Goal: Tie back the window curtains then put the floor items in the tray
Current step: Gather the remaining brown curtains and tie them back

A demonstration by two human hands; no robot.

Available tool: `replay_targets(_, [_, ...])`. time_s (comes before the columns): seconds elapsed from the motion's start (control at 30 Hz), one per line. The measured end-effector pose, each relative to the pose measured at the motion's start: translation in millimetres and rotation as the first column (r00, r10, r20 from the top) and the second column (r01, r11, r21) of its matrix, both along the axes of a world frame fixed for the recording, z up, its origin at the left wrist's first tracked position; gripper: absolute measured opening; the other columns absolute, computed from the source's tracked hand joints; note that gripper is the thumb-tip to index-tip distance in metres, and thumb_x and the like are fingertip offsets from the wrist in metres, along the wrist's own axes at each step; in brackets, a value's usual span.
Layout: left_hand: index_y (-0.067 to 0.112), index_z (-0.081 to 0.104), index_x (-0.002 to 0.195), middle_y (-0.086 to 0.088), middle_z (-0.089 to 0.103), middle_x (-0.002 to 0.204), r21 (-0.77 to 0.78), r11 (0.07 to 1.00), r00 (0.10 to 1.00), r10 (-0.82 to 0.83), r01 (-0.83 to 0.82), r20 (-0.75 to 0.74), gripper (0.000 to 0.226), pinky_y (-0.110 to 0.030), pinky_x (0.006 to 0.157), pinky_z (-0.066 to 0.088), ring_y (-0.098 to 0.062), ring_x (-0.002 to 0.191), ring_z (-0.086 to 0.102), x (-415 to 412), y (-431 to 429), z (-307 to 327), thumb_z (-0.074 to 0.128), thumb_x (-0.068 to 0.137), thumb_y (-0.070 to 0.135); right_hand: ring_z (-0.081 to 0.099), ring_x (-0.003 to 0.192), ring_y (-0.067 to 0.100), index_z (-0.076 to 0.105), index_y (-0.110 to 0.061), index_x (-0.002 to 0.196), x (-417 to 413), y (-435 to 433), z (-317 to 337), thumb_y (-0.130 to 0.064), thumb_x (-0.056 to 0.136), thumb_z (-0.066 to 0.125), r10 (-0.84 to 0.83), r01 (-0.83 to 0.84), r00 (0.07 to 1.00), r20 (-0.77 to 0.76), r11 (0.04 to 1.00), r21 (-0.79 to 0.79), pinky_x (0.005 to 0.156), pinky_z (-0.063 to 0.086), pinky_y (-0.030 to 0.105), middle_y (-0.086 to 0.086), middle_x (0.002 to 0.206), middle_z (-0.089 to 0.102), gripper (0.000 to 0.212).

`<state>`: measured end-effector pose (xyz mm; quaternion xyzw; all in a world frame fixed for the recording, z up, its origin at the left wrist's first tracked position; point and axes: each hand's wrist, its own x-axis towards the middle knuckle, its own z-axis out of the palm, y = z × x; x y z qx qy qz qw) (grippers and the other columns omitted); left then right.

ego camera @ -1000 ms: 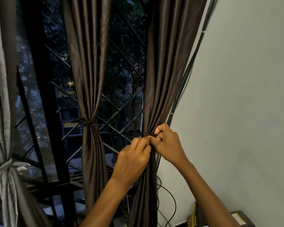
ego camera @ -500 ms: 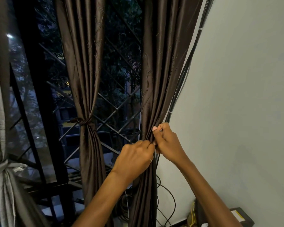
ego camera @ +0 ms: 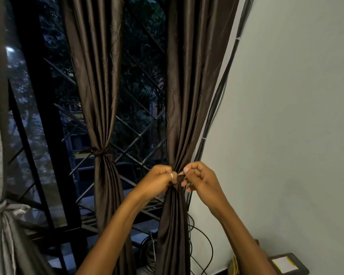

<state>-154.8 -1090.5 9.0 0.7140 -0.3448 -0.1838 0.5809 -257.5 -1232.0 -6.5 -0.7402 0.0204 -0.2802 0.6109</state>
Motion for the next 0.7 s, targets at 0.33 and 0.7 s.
replay_targets(0.33, [0.024, 0.051, 0.048, 0.007, 0.039, 0.049, 0.013, 0.999, 0.987, 0.047, -0.046, -0.153, 0.039, -0.019, 0.039, 0.023, -0.008, 0.039, 0.03, -4, -2, 7, 0.055, 0.081, 0.004, 0.062, 0.113, 0.004, 0.073, -0.016, 0.117, -14, 20, -37, -0.007, 0.088, 0.074, -0.224, 0.355, 0.925, 0.307, 0.797, -0.489, 0.087, 0.057, 0.025, -0.004, 0.13, 0.059, 0.03])
replay_targets(0.7, [0.021, 0.058, 0.072, 0.006, 0.052, 0.087, -0.112, 0.969, 0.932, 0.243, -0.22, 0.268, 0.029, -0.019, 0.065, 0.045, -0.001, 0.069, 0.055, -21, 17, -33, 0.059, 0.099, 0.033, 0.066, 0.1, 0.001, 0.077, -0.018, 0.097, -21, 14, -29, 0.001, 0.091, 0.067, -0.337, 0.422, 0.898, 0.282, 0.841, -0.339, 0.084, 0.053, 0.015, -0.011, 0.106, 0.068, 0.022])
